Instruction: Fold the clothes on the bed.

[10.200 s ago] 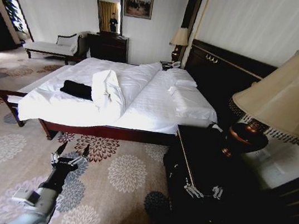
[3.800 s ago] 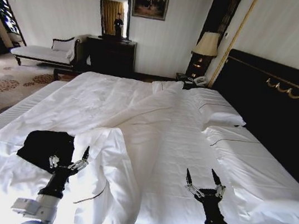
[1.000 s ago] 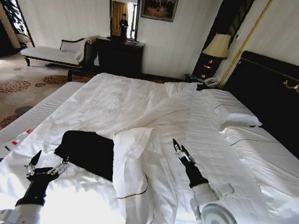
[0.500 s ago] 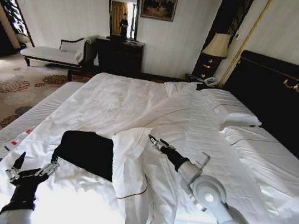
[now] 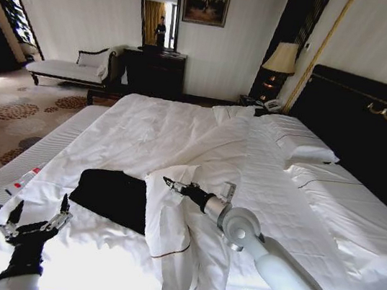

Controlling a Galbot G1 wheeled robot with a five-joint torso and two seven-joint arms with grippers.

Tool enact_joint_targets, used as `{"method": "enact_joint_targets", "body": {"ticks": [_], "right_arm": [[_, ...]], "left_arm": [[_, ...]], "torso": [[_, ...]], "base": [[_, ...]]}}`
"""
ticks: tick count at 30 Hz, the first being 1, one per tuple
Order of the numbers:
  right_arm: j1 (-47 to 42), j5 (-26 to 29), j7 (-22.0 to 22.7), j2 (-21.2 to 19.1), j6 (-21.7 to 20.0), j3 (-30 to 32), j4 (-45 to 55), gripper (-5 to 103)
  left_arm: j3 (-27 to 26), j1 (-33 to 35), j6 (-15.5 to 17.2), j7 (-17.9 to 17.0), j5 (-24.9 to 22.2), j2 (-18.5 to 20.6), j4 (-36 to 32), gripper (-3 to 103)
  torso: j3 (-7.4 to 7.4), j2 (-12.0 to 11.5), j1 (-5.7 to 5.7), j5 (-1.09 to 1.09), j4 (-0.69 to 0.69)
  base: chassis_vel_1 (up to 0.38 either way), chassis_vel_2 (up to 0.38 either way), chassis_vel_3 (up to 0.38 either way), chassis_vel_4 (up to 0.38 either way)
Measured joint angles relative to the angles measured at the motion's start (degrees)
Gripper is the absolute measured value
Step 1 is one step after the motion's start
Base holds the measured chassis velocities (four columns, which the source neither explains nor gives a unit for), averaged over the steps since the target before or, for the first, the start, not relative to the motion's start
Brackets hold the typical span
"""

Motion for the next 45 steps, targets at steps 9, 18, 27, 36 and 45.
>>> {"method": "enact_joint_targets", "body": {"ticks": [9,18,27,36,45], "right_arm": [[8.1,-1.3,5.3,3.1,-4.3,-8.9,-4.0,100],[11.7,-1.7,19.7,8.6,-13.3,-12.7,-7.1,100],[11.3,-3.4,24.8,11.2,-14.2,-13.9,-8.9,70],[9.8,-4.7,24.4,9.7,-12.6,-12.1,-6.8,48],[4.7,-6.7,22.4,6.6,-8.9,-2.6,-1.2,5]], "left_arm": [[-1.7,-0.5,-0.2,-0.4,-1.8,0.0,1.2,100],[-2.5,-0.4,-1.3,-0.4,-3.1,0.1,2.7,100],[-2.6,-0.8,-1.5,-0.5,-3.4,0.1,3.2,100],[-3.0,-0.6,-1.9,-0.7,-4.0,0.1,3.0,100],[-3.1,-0.9,-1.9,-0.8,-5.0,0.1,2.6,100]], "torso": [[0.0,0.0,0.0,-0.01,-0.01],[0.0,0.0,0.0,0.0,0.0],[0.0,0.0,0.0,0.0,-0.01],[0.0,0.0,0.0,0.01,-0.01],[0.0,0.0,0.0,0.01,-0.01]], "base": [[0.0,0.0,0.0,0.0],[0.0,0.0,0.0,0.0],[0.0,0.0,0.0,0.0],[0.0,0.0,0.0,0.0],[0.0,0.0,0.0,0.0]]}}
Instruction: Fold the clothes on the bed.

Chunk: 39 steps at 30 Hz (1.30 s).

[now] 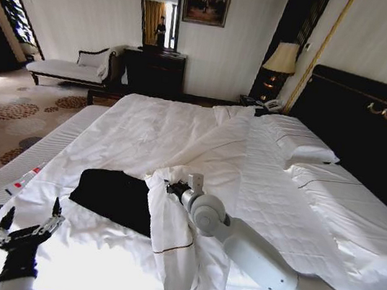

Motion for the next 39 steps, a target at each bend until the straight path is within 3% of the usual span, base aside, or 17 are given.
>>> {"method": "enact_joint_targets", "body": {"ticks": [2,5,6,9,11,16,22,25,28,30,32,33,36,38,39], "right_arm": [[-2.2,-0.5,-1.3,-1.1,0.4,3.5,1.9,2],[-12.2,-2.8,-5.4,-3.9,1.9,15.6,7.9,1],[-12.2,-2.8,-5.4,-3.9,1.9,15.6,7.9,1],[-24.2,-11.6,-9.4,-5.6,5.6,26.6,12.2,0],[-27.3,-14.2,-10.6,-5.7,6.7,29.9,13.0,0],[-42.0,-20.2,-11.6,-1.2,9.8,46.0,16.1,0],[-47.4,-26.2,-8.9,3.8,12.0,55.8,15.9,0],[-51.4,-33.2,-6.4,7.4,13.4,63.6,14.5,0],[-53.1,-36.9,-3.5,9.0,13.9,66.5,13.6,0],[-55.2,-39.9,3.6,10.9,13.6,69.5,12.7,0],[-56.7,-39.3,10.1,12.0,12.0,71.4,12.6,0],[-56.7,-39.3,10.1,12.0,12.0,71.4,12.6,0],[-58.2,-38.0,19.6,13.4,10.1,73.3,11.7,0],[-58.4,-38.1,22.1,13.6,10.0,73.6,11.0,0],[-58.4,-38.1,25.4,14.0,10.0,74.0,9.4,0]], "left_arm": [[0.0,-0.2,0.0,0.0,-0.3,0.0,0.0,100],[-0.1,-0.8,0.2,0.0,-0.9,0.0,-0.1,100],[-0.1,-0.8,0.2,0.0,-0.9,0.0,-0.1,100],[0.1,-1.8,0.7,0.0,-1.1,0.0,0.0,100],[0.3,-2.1,0.9,0.0,-1.1,0.0,0.1,100],[1.0,-3.9,2.0,0.1,-1.0,0.0,0.2,100],[1.1,-5.1,2.8,0.5,-1.1,0.0,0.2,100],[1.3,-6.6,3.9,0.5,-1.6,0.0,0.6,100],[1.5,-7.9,4.9,0.5,-1.8,0.0,0.9,100],[1.7,-10.0,6.6,0.3,-2.2,0.0,1.5,100],[1.8,-11.6,7.9,-0.1,-2.7,0.7,1.9,100],[1.8,-11.6,7.9,-0.1,-2.7,0.7,1.9,100],[2.1,-13.5,9.2,-0.6,-3.5,2.0,2.7,100],[2.2,-14.0,9.4,-0.7,-3.8,2.4,3.0,100],[2.3,-14.4,9.5,-0.7,-4.3,2.8,3.4,100]], "torso": [[0.0,0.0,0.0,0.0,0.04],[0.0,0.0,0.0,0.01,-0.01],[0.0,0.0,0.0,0.01,-0.01],[-0.01,0.0,-0.01,0.02,-0.01],[-0.01,0.0,-0.02,0.02,-0.01],[-0.01,0.0,-0.02,0.0,-0.01],[-0.01,0.0,-0.01,-0.01,0.02],[0.0,0.0,-0.01,-0.01,0.01],[0.0,0.0,-0.01,-0.01,-0.01],[0.0,0.0,-0.01,0.0,-0.01],[0.0,0.0,-0.01,-0.01,0.0],[0.0,0.0,-0.01,-0.01,0.0],[0.0,0.0,0.0,-0.02,0.0],[0.0,0.0,0.0,-0.02,0.0],[0.0,0.0,-0.01,-0.02,0.02]], "base": [[0.0,0.0,0.0,0.0],[0.0,0.0,0.0,0.0],[0.0,0.0,0.0,0.0],[0.0,0.0,0.0,0.0],[0.0,0.0,0.0,0.0],[0.0,0.0,0.0,0.0],[0.0,0.0,0.0,0.0],[0.0,0.0,0.0,0.0],[0.0,0.0,0.0,0.0],[0.0,0.0,0.0,0.0],[0.0,0.0,0.0,0.0],[0.0,0.0,0.0,0.0],[0.0,0.0,0.0,0.0],[0.0,0.0,0.0,0.0],[0.0,0.0,0.0,0.0]]}}
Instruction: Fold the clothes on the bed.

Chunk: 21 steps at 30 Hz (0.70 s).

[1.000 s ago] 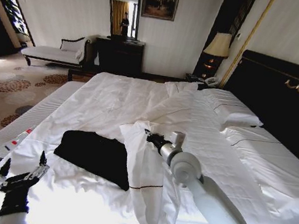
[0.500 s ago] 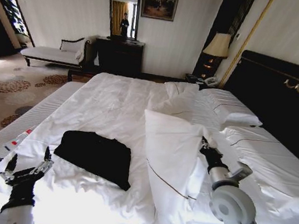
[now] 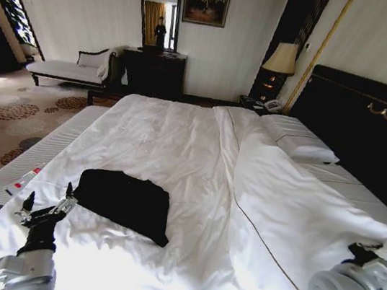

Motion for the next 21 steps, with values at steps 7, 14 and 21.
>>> {"method": "enact_joint_targets", "body": {"ticks": [7,14,21], "right_arm": [[1.2,-1.2,8.0,1.5,3.3,1.9,-12.3,0],[2.6,-2.7,10.7,2.7,6.0,2.3,-22.9,0],[4.4,-4.1,10.5,2.4,9.0,3.5,-31.5,0]], "left_arm": [[-0.8,-0.9,-0.3,0.1,-3.9,2.5,2.4,100],[-1.6,-2.0,-1.3,0.3,-6.9,4.8,5.4,100],[-1.6,-2.9,-2.0,0.4,-8.0,6.0,7.8,100]], "torso": [[0.01,0.0,0.01,0.03,0.02],[0.01,0.0,0.02,0.01,0.04],[0.0,0.0,0.02,0.02,0.07]], "base": [[0.0,0.0,0.0,0.0],[0.0,0.0,0.0,0.0],[0.0,0.0,0.0,0.0]]}}
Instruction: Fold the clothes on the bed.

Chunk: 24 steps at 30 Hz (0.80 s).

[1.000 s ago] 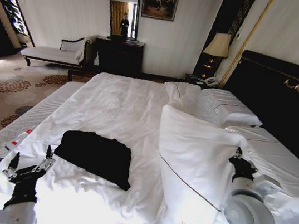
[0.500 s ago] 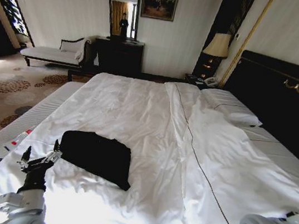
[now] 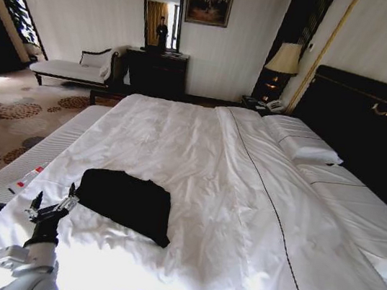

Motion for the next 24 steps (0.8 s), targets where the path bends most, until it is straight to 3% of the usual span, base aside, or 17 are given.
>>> {"method": "enact_joint_targets", "body": {"ticks": [7,8,9,10,12,13,17,19,23,24], "right_arm": [[0.0,2.9,-1.6,0.3,0.4,1.9,-3.3,-3],[0.0,2.9,-1.7,0.4,0.4,1.8,-3.3,2],[0.0,2.7,-1.8,0.5,0.5,1.5,-3.2,8],[0.2,2.4,-2.2,0.6,0.9,0.9,-2.9,12],[0.5,2.2,-3.3,0.9,1.9,0.3,-1.8,12],[0.7,2.2,-4.5,1.1,2.6,0.2,-0.6,23],[0.4,3.8,-6.1,1.8,2.7,1.7,4.6,34],[-1.3,7.1,-6.8,2.4,0.9,4.2,9.7,45],[-4.7,15.9,-6.4,2.9,-3.8,9.0,22.2,50],[-5.5,17.2,-6.2,2.8,-4.7,9.9,25.2,61]], "left_arm": [[0.1,-1.8,0.2,0.0,-0.7,1.3,1.9,100],[0.2,-2.1,0.4,0.0,-0.7,1.4,2.0,100],[0.4,-2.6,0.6,0.0,-0.7,1.4,2.2,100],[0.7,-3.1,0.9,0.0,-0.6,1.3,2.3,100],[1.1,-3.6,1.2,0.0,-0.2,1.2,2.3,100],[1.5,-3.8,1.4,0.0,0.1,1.1,2.3,100],[1.7,-4.0,1.7,0.0,0.0,1.4,2.3,100],[1.3,-4.3,1.8,-0.1,-0.8,2.3,2.4,100],[0.4,-4.7,2.1,-0.2,-2.0,4.2,2.5,100],[0.3,-4.8,2.2,-0.4,-2.2,4.7,2.5,100]], "torso": [[0.0,0.0,0.0,-0.01,-0.04],[0.0,0.0,0.0,-0.02,-0.08],[0.0,0.0,0.0,-0.04,-0.22],[0.0,0.0,-0.01,-0.04,-0.26],[0.0,0.0,-0.03,-0.03,-0.27],[0.0,0.0,-0.04,-0.02,-0.24],[0.0,0.0,-0.04,0.0,-0.09],[0.0,0.0,-0.02,-0.02,-0.09],[0.0,0.0,-0.02,-0.04,-0.11],[0.0,0.0,-0.03,-0.02,-0.09]], "base": [[0.0,0.0,0.0,0.0],[0.0,0.0,0.0,0.0],[0.0,0.0,0.0,0.0],[0.0,0.0,0.0,0.0],[0.0,0.0,0.0,0.0],[0.0,0.0,0.0,0.0],[0.0,0.0,0.0,0.0],[0.0,0.0,0.0,0.0],[0.0,0.0,0.0,0.0],[0.0,0.0,0.0,0.0]]}}
